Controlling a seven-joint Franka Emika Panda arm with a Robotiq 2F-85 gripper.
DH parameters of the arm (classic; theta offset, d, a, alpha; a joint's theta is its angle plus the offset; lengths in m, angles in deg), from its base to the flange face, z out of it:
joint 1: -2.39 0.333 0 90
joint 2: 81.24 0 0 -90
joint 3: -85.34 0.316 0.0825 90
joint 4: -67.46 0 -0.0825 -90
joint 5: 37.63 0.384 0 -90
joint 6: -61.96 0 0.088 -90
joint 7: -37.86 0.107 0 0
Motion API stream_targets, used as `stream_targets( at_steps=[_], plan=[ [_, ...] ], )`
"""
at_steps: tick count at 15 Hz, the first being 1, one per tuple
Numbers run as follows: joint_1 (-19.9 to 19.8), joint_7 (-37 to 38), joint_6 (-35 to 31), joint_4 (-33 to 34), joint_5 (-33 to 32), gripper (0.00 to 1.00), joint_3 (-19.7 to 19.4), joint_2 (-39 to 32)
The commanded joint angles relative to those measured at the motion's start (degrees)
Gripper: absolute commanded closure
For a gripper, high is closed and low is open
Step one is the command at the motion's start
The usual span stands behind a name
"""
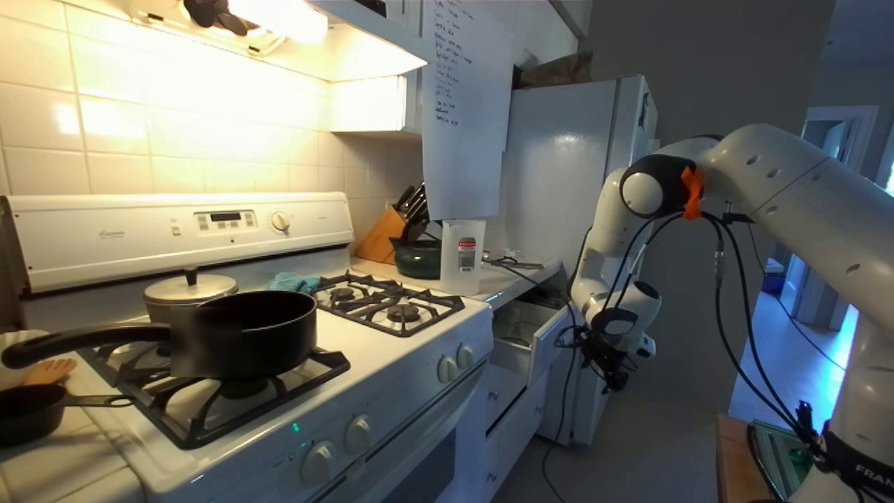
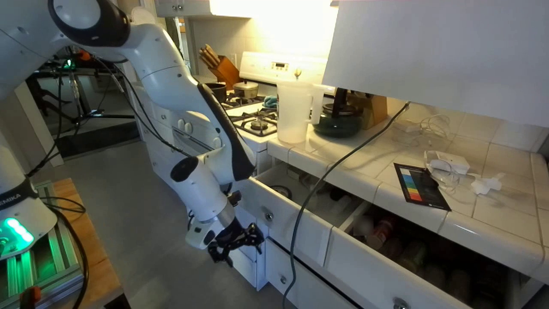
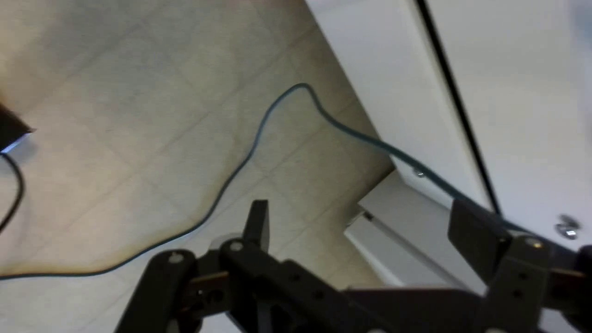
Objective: Open the topmost drawer on the right then remove one clear bottle and place it on the counter.
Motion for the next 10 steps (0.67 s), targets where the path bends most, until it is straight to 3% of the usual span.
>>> stream_targets(
  at_steps=[1, 6, 10],
  plan=[
    [-1.7, 5.7, -0.8, -6.0, -4.0, 0.0, 1.3, 1.4],
    [-0.2, 4.0, -1.5, -12.2, -8.4, 0.0, -1.0, 6.7],
    [3.5, 0.2, -5.1, -17.4, -14.3, 0.0, -5.6, 14.2]
  ],
)
